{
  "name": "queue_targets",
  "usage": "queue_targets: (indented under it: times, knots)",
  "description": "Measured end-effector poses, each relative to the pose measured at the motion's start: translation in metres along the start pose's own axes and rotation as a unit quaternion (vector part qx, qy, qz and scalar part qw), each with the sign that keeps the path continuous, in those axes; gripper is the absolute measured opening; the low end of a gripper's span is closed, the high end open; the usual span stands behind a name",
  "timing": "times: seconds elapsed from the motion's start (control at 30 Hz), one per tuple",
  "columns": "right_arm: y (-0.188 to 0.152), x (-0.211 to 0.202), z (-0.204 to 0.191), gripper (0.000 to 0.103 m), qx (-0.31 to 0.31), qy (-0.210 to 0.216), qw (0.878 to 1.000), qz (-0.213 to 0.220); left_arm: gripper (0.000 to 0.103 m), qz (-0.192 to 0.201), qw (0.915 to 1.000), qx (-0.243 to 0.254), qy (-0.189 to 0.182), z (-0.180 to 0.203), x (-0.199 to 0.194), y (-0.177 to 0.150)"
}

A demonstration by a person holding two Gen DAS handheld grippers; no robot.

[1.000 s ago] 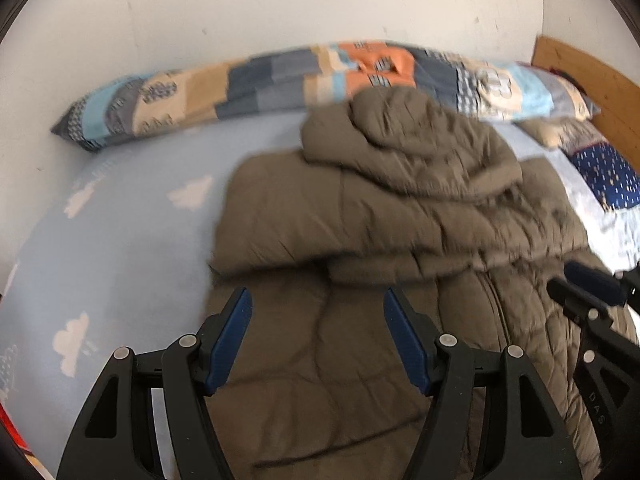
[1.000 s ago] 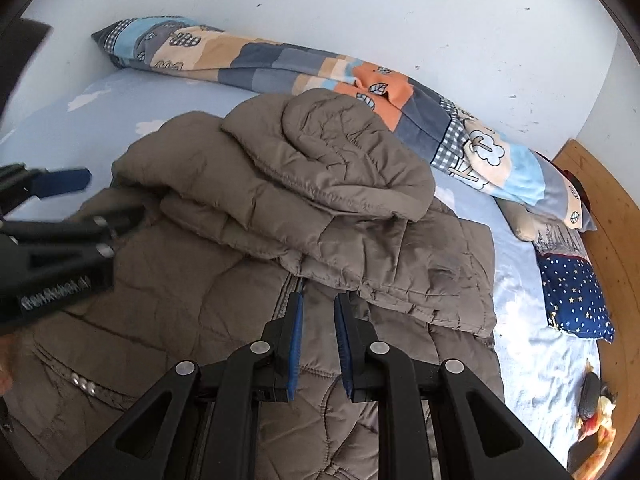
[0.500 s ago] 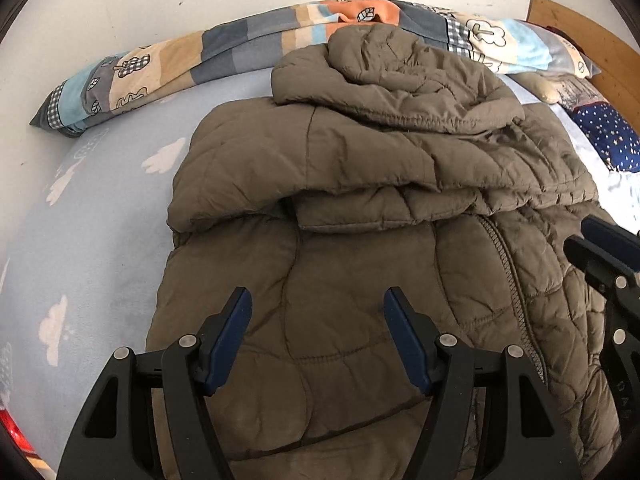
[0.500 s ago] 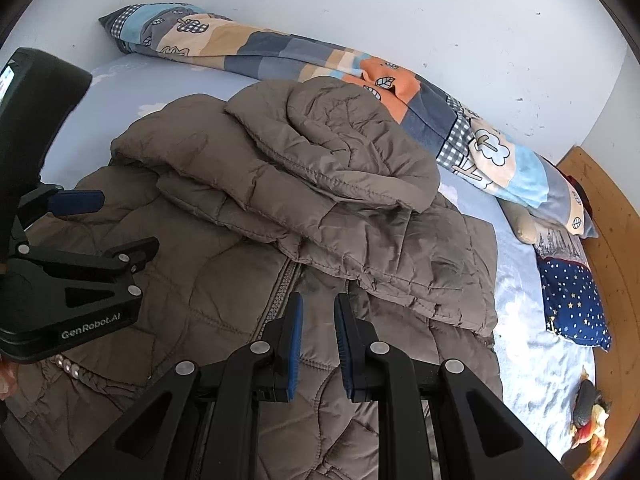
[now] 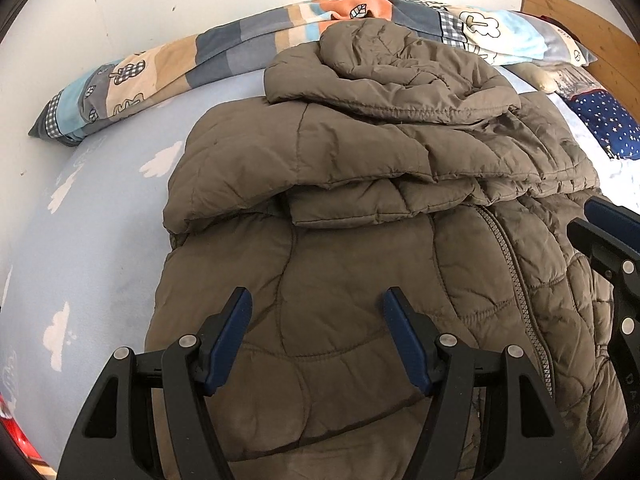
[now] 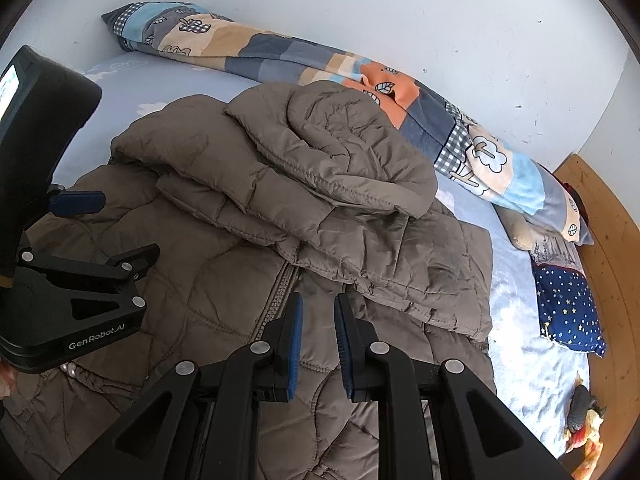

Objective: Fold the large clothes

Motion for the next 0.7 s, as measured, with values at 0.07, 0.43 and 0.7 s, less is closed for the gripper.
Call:
queue_targets:
  times: [0.07, 0.43, 0.7]
  knots:
    - [0.000, -0.001, 0.000, 0.018, -0.002, -0.001, 1.000, 0.001, 0.067, 0.002, 1.0000, 0.001, 0.002, 0.000, -0.001, 0.000]
    - [0.000, 0.001, -0.001, 0.019, -0.004, -0.001, 1.000, -0.002, 0.068, 0.000, 1.0000, 0.006, 0.003, 0.001, 0.000, 0.000]
    - [-0.018, 0.043, 0.002, 0.021, 0.022, 0.044, 0.996, -0.071, 0.074, -0.027, 0.9993, 0.015, 0.021, 0.000, 0.014, -0.007]
Point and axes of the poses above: each gripper's, at about its wrist camera, not at the fingertips, and x roughly the way its jaws point, z to its right, y to its top, the point moved 8 cm from there along x, roughly the way its jaws point, and after that the axes turned 13 degrees about -z, right-handed, at the moved point
